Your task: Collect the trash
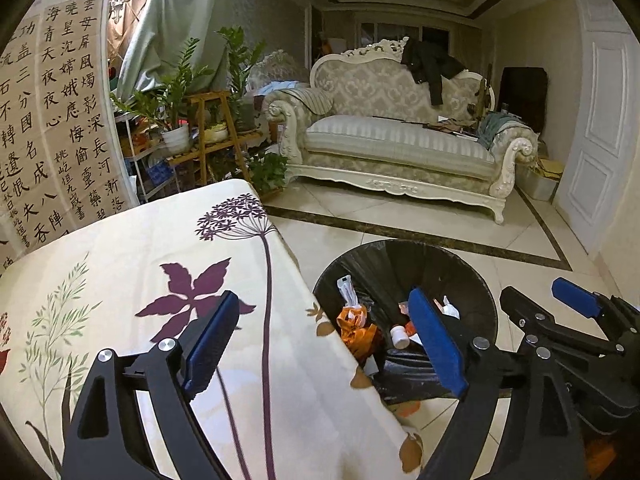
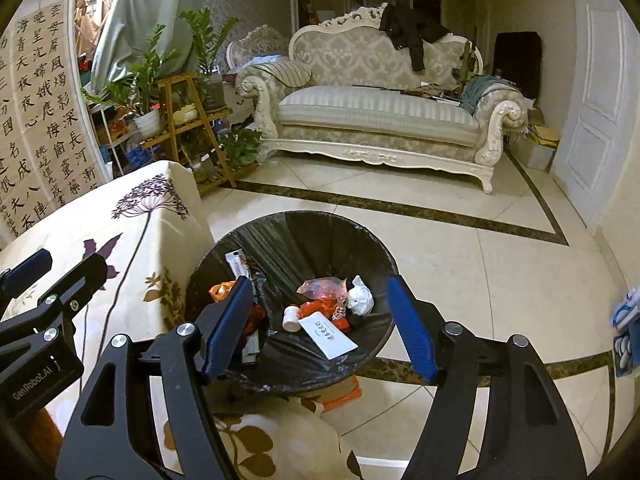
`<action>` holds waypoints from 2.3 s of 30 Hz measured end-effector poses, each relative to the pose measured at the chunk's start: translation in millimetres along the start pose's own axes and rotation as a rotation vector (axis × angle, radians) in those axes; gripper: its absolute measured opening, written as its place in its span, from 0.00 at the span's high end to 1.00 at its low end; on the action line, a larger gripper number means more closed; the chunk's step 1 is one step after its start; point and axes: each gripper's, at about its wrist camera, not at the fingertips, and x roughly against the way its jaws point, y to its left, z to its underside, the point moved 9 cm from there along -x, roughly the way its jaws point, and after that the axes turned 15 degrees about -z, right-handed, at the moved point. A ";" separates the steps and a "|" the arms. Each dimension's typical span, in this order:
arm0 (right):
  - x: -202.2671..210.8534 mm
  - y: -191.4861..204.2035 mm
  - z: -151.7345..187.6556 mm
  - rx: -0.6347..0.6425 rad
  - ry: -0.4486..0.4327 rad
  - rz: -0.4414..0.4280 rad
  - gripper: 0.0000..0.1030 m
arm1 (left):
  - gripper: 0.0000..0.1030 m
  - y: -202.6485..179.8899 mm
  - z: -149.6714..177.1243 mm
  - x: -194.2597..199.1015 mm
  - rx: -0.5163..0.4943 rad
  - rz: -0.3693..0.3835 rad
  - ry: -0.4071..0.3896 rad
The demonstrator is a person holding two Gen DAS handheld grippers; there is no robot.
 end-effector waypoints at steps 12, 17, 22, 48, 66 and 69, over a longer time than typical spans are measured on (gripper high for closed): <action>24.0 16.4 -1.7 0.024 -0.035 -0.016 0.31 | 0.19 16.5 4.4 18.3 0.034 -0.016 -0.015; 26.1 20.5 -1.9 0.030 -0.038 -0.021 0.31 | 0.18 21.1 6.8 22.9 0.043 -0.020 -0.019; 28.5 22.7 -3.1 0.033 -0.042 -0.022 0.31 | 0.18 25.0 6.4 25.3 0.053 -0.020 -0.025; 30.5 23.6 -2.1 0.033 -0.045 -0.023 0.31 | 0.18 30.1 10.1 25.4 0.055 -0.022 -0.019; 30.5 23.6 -2.4 0.032 -0.044 -0.023 0.30 | 0.18 26.1 7.6 26.3 0.042 -0.026 -0.036; 30.3 23.5 -2.3 0.032 -0.043 -0.023 0.30 | 0.18 26.3 7.3 26.5 0.044 -0.028 -0.039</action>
